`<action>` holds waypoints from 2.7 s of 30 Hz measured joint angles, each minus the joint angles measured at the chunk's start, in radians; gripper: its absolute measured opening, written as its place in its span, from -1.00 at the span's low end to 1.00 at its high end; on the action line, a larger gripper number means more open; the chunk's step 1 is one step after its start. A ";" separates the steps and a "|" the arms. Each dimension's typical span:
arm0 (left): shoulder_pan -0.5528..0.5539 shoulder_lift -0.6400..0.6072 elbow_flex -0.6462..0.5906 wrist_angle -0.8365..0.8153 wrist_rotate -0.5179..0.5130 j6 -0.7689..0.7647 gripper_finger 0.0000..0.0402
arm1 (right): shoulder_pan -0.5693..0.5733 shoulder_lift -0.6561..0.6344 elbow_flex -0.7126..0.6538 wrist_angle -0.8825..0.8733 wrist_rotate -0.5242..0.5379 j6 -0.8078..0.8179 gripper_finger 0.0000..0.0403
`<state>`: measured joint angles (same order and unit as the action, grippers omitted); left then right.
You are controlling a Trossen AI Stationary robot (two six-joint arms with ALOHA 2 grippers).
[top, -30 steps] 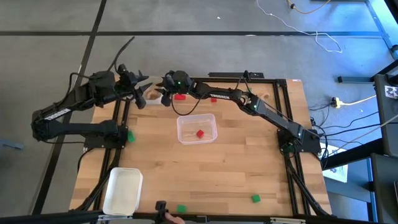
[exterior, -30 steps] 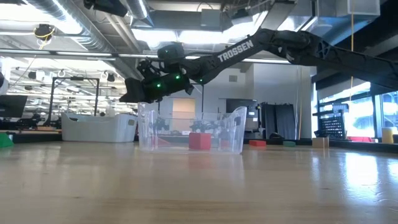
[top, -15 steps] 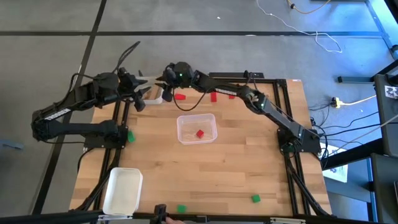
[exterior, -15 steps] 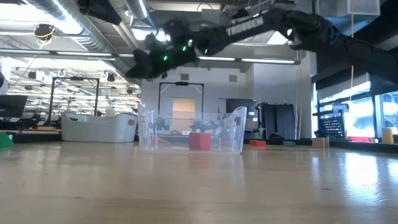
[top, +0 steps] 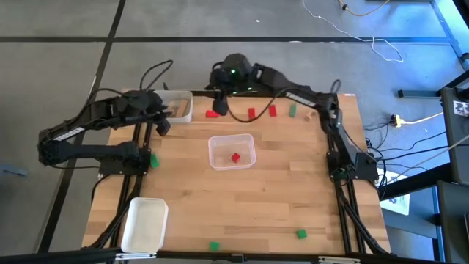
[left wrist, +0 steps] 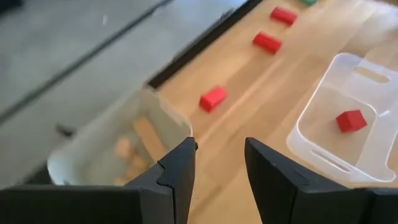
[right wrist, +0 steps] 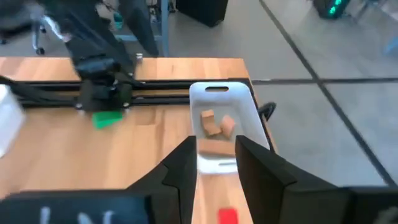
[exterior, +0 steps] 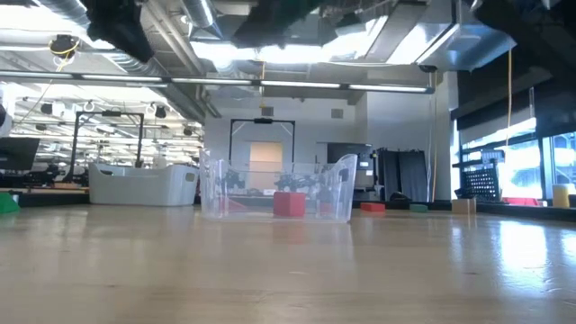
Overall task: Sort & place blocks by color
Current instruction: Put the right red block into the transparent bin
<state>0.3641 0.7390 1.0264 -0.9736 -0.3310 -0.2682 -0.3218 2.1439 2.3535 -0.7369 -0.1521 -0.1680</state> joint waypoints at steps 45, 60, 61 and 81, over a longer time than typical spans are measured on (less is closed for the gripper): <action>-0.084 0.178 -0.001 -0.429 0.296 -0.353 -0.36 | -0.048 -0.074 -0.021 -0.643 0.160 -0.049 -0.84; -0.084 0.178 -0.001 -0.428 0.295 -0.351 -0.36 | -0.054 -0.071 -0.021 -0.644 0.327 -0.051 -0.27; -0.084 0.178 -0.001 -0.428 0.295 -0.351 -0.36 | -0.057 -0.071 -0.021 -0.644 0.326 -0.050 -0.22; -0.083 0.178 0.000 -0.420 0.287 -0.351 -0.36 | -0.323 -0.039 -0.021 -0.778 0.123 0.303 -0.08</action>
<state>0.2810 0.9173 1.0260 -1.3936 -0.0441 -0.6189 -0.6444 2.1050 2.3322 -1.5148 -0.0294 0.1354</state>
